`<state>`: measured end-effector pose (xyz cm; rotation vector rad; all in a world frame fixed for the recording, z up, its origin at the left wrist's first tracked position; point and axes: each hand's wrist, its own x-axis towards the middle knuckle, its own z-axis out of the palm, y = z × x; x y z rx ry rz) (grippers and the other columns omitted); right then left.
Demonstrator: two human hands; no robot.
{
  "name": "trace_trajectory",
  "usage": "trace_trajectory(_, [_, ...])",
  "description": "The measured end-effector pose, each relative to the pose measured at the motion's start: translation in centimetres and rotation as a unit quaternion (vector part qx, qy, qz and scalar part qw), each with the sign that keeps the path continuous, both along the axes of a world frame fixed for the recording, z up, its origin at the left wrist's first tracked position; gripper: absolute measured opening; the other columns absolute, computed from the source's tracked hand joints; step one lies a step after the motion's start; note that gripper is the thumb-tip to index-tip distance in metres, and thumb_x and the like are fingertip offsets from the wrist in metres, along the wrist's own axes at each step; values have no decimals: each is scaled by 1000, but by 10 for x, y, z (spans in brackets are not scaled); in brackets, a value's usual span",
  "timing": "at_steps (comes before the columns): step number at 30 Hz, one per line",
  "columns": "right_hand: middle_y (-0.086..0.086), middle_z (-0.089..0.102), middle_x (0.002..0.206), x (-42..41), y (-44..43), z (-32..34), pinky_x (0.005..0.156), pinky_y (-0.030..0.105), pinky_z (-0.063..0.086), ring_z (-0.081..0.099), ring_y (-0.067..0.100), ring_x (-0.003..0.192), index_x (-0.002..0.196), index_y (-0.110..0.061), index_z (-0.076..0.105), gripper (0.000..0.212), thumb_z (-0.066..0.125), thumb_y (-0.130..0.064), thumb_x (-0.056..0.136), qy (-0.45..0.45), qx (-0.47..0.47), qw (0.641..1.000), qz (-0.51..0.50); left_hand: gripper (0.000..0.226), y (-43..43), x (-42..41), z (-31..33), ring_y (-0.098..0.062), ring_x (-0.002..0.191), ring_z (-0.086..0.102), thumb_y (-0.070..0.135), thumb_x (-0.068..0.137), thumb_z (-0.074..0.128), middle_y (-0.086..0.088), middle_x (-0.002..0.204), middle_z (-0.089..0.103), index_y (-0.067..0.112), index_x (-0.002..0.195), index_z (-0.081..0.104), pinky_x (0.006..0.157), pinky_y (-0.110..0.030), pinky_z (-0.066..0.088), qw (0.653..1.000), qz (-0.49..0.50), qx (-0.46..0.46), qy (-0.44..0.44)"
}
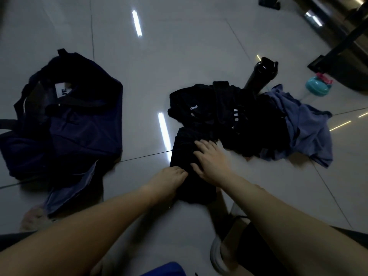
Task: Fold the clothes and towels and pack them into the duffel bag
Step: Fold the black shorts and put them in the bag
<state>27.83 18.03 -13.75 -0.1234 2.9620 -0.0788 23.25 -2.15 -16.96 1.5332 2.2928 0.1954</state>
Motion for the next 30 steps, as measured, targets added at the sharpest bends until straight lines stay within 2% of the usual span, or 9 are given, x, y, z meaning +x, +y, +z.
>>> trace_trajectory(3, [8, 58, 138, 16, -18, 7, 108, 37, 41, 53, 27, 128, 131, -10, 61, 64, 47, -62, 96, -55, -117, 992, 3, 39, -8, -11, 14, -32, 105, 63, 22, 83, 66, -9, 117, 66, 16, 119, 52, 85, -38, 51, 991, 108, -14, -76])
trace_trajectory(7, [7, 51, 147, 32, -25, -3, 118, 41, 31, 47, 25, 135, 150, -13, 41, 86, 65, -62, 84, -171, -84, 979, 71, 33, -20, -27, 31, -23, 87, 60, 20, 81, 64, -2, 98, 64, 25, 112, 52, 70, -32, 46, 965, 201, 1, -168])
trace_trajectory(9, [7, 59, 138, 29, -25, -12, 115, 43, 36, 53, 25, 128, 144, -16, 48, 70, 73, -38, 82, -178, -79, 979, 65, 31, -24, -29, 34, -19, 83, 60, 22, 79, 66, 3, 92, 63, 30, 105, 51, 68, -32, 49, 953, 223, 12, -202])
trace_trajectory(12, [7, 68, 112, 13, -25, -4, 86, 33, 49, 63, 29, 106, 121, -19, 63, 38, 62, -11, 84, -184, -184, 964, -57, 39, -37, -21, 30, -15, 84, 63, 33, 76, 73, 5, 94, 65, 34, 108, 50, 71, -32, 55, 943, 270, 47, -190])
trace_trajectory(15, [-2, 64, 80, -1, -18, 5, 62, 29, 43, 64, 28, 83, 81, -25, 60, 19, 58, -6, 86, -202, -260, 939, -102, 39, -46, -13, 18, -12, 90, 67, 35, 76, 79, 7, 98, 71, 31, 111, 62, 82, -36, 57, 911, 330, 94, -230])
trace_trajectory(17, [-1, 62, 70, -7, -13, 4, 62, 33, 47, 65, 29, 75, 77, -18, 61, 12, 60, -10, 86, -207, -305, 918, -146, 29, -43, -15, 12, -6, 91, 69, 34, 79, 81, 10, 97, 74, 32, 105, 69, 86, -33, 57, 853, 394, 135, -314])
trace_trajectory(22, [8, 74, 99, -10, -5, -1, 80, 34, 57, 71, 21, 92, 107, -12, 70, 27, 71, -22, 83, -178, -463, 833, -245, 59, -35, -36, 1, -11, 106, 69, 60, 73, 69, 9, 113, 74, 30, 124, 66, 99, -43, 55, 779, 453, 171, -398])
trace_trajectory(25, [12, 72, 109, -13, -5, 2, 80, 25, 56, 70, 19, 97, 113, -6, 67, 18, 60, -11, 97, -165, -521, 775, -317, 57, -26, -46, -2, -18, 117, 64, 62, 87, 59, 6, 127, 69, 31, 136, 57, 104, -44, 51, 796, 464, 151, -358])
trace_trajectory(30, [10, 76, 93, -20, -4, -20, 83, 46, 60, 73, 25, 89, 93, -6, 73, 53, 56, -57, 93, -104, -469, 773, -415, 55, -4, -57, -3, -36, 118, 60, 60, 102, 36, -11, 131, 64, 21, 140, 45, 97, -45, 49, 870, 443, 43, -210])
